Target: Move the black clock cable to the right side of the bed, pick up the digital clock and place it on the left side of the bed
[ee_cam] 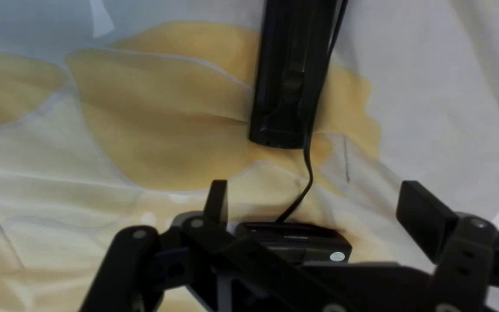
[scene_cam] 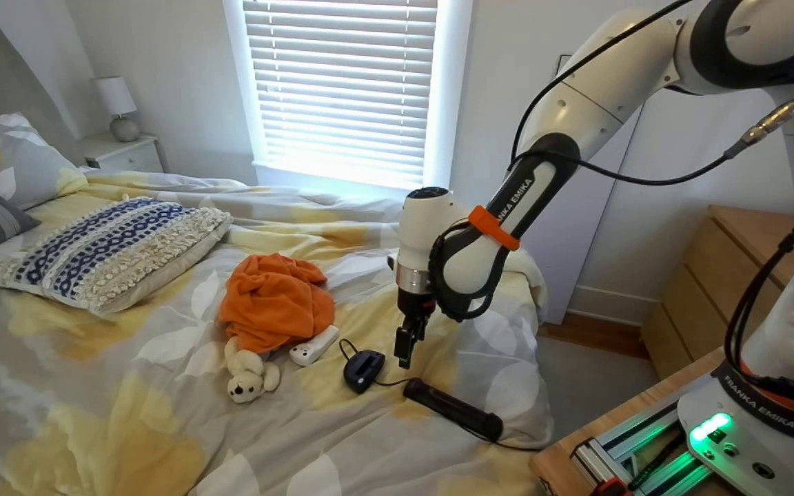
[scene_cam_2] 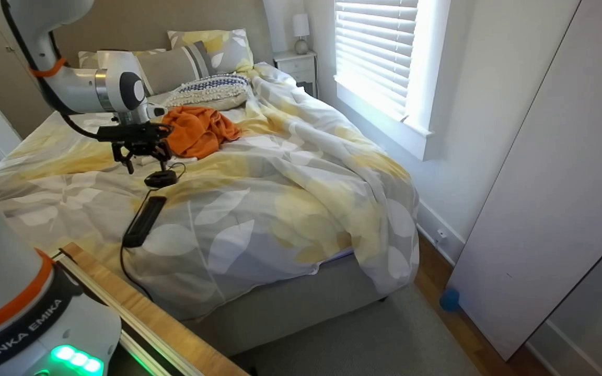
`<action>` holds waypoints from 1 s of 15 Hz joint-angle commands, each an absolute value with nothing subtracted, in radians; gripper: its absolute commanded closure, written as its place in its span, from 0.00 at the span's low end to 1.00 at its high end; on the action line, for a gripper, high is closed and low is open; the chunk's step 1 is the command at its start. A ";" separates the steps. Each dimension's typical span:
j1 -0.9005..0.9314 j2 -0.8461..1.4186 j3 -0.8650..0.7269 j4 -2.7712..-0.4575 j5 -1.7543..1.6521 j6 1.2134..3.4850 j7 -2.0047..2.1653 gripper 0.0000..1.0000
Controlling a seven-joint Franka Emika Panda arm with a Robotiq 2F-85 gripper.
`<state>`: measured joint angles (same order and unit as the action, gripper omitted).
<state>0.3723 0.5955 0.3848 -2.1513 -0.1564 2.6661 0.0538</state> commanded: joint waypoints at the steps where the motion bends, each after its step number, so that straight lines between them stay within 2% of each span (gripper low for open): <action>1: 0.405 0.685 0.377 -2.087 -0.137 2.712 -0.025 0.00; 10: 0.433 0.828 0.376 -1.976 -0.140 2.705 -0.086 0.00; 11: 0.436 0.839 0.375 -1.965 -0.142 2.705 -0.090 0.04; 13: 0.448 0.855 0.361 -1.946 -0.154 2.705 -0.093 0.29; 14: 0.457 0.861 0.350 -1.938 -0.162 2.704 -0.092 0.29; 15: 0.462 0.868 0.341 -1.928 -0.167 2.706 -0.094 0.37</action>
